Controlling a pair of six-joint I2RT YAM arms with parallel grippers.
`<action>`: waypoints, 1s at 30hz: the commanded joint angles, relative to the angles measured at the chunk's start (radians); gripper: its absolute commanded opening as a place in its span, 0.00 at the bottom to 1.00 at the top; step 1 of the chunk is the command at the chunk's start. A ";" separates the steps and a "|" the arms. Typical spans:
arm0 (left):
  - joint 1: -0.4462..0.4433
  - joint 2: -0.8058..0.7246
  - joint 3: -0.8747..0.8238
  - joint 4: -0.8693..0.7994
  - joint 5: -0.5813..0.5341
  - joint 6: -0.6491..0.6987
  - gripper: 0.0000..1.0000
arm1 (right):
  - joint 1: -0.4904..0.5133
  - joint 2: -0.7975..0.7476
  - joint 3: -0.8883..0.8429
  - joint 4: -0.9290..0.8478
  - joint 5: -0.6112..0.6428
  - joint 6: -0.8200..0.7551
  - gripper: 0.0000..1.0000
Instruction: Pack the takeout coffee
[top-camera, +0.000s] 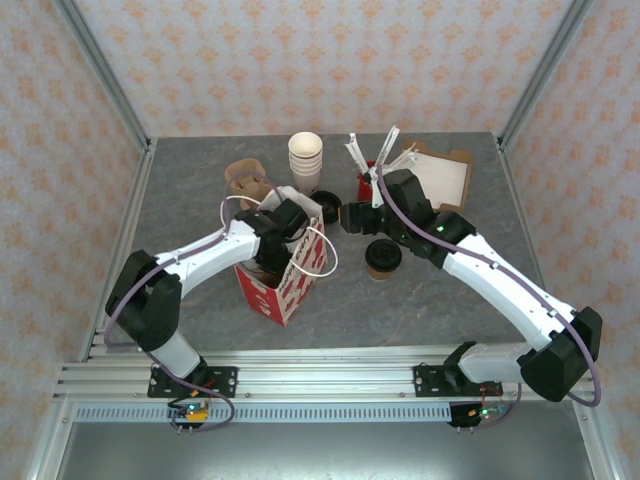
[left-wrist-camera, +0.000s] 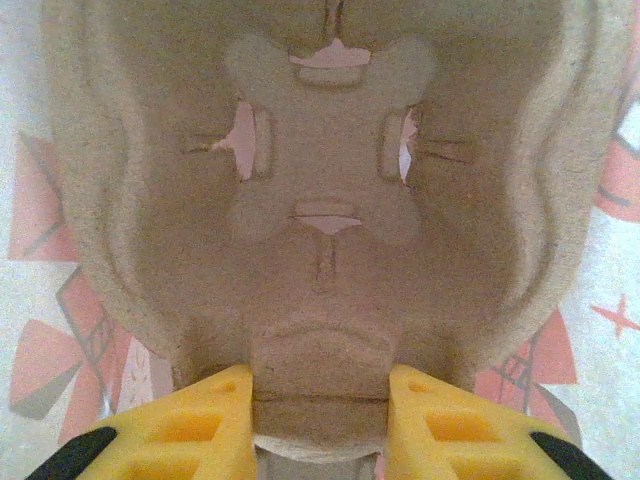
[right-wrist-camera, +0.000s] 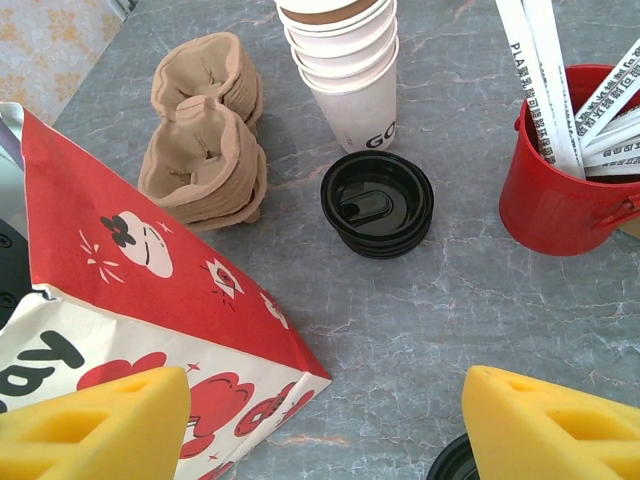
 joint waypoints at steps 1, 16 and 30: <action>-0.008 0.031 0.015 -0.025 -0.016 -0.011 0.31 | -0.006 -0.020 0.006 -0.004 0.015 -0.014 0.73; -0.025 0.010 -0.003 -0.035 -0.030 -0.007 0.32 | -0.007 -0.020 -0.012 0.003 0.011 -0.009 0.73; -0.049 -0.018 -0.092 0.055 -0.105 -0.002 0.44 | -0.007 -0.006 -0.009 0.005 -0.010 0.000 0.73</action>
